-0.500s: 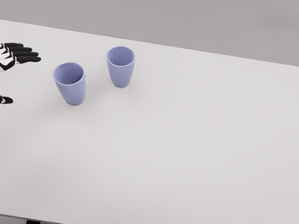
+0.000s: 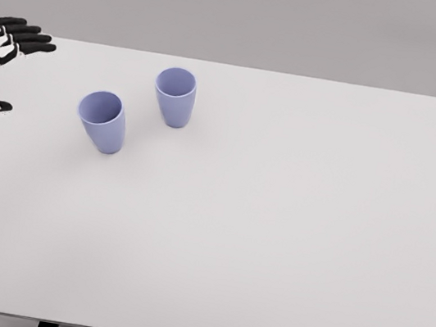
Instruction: Place the right cup on the left cup with left arm
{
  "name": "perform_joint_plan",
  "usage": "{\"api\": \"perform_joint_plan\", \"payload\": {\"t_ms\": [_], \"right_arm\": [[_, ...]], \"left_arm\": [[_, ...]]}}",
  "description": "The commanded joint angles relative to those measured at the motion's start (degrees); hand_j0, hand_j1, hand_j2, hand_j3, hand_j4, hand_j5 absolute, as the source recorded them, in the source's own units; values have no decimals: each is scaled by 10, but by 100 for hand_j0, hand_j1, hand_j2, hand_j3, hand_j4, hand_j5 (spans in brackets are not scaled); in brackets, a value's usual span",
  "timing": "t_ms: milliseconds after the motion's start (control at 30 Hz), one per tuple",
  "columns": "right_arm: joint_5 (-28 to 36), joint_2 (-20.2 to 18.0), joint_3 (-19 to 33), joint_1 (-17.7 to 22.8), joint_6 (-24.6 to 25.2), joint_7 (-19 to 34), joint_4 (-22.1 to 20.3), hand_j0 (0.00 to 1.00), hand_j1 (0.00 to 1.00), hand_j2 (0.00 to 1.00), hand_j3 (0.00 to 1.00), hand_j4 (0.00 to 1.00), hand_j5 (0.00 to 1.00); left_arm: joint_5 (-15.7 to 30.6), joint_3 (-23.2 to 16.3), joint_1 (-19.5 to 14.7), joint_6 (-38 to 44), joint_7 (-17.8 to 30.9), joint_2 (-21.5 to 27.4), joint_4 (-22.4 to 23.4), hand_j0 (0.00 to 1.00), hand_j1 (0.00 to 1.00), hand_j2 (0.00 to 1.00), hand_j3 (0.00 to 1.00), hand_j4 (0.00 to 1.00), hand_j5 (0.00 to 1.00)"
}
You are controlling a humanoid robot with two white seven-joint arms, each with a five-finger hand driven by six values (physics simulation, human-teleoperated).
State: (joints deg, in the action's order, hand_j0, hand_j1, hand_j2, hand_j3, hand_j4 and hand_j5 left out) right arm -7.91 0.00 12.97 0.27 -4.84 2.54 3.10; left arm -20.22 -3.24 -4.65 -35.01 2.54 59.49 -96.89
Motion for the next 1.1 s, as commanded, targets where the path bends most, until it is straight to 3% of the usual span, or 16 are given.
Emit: {"api": "perform_joint_plan", "payload": {"t_ms": [0,67,100,200,267,300,367,400,567,667,767,1067], "right_arm": [[-1,0,0,0,0,0,1,100,100,100,100,100,100],[0,0,0,1,0,0,0,100,100,100,100,100,100],[0,0,0,0,0,0,0,100,100,100,100,100,100],[0,0,0,0,0,0,0,100,100,100,100,100,100],[-1,0,0,0,0,0,0,100,100,100,100,100,100],[0,0,0,0,0,0,1,100,100,100,100,100,100],[0,0,0,0,0,0,0,100,100,100,100,100,100],[-1,0,0,0,0,0,0,100,100,100,100,100,100],[-1,0,0,0,0,0,1,100,100,100,100,100,100],[0,0,0,0,-1,0,1,100,100,100,100,100,100],[0,0,0,1,-1,0,1,100,100,100,100,100,100],[0,0,0,0,0,0,0,100,100,100,100,100,100]], "left_arm": [[-22,-3,-4,0,-1,-14,1,100,100,100,100,100,100],[-25,-5,-15,0,14,-18,-1,100,100,100,100,100,100],[-21,-11,-18,0,54,-16,-2,100,100,100,100,100,100],[50,-16,-48,0,241,-40,-2,100,100,100,100,100,100],[98,-22,-62,0,323,-48,-5,100,100,100,100,100,100],[111,-31,-70,0,325,-60,-15,100,100,100,100,100,100],[138,-52,-122,0,325,-72,-18,100,100,100,100,100,100],[153,-86,-170,0,325,-73,-18,100,100,100,100,100,100],[173,-231,-298,0,325,-73,-8,100,100,100,100,100,100],[179,-323,-380,0,325,-79,36,100,100,100,100,100,100],[190,-400,-451,0,325,-126,112,100,100,100,100,100,100],[208,-518,-585,0,325,-206,234,100,100,100,100,100,100]]}}
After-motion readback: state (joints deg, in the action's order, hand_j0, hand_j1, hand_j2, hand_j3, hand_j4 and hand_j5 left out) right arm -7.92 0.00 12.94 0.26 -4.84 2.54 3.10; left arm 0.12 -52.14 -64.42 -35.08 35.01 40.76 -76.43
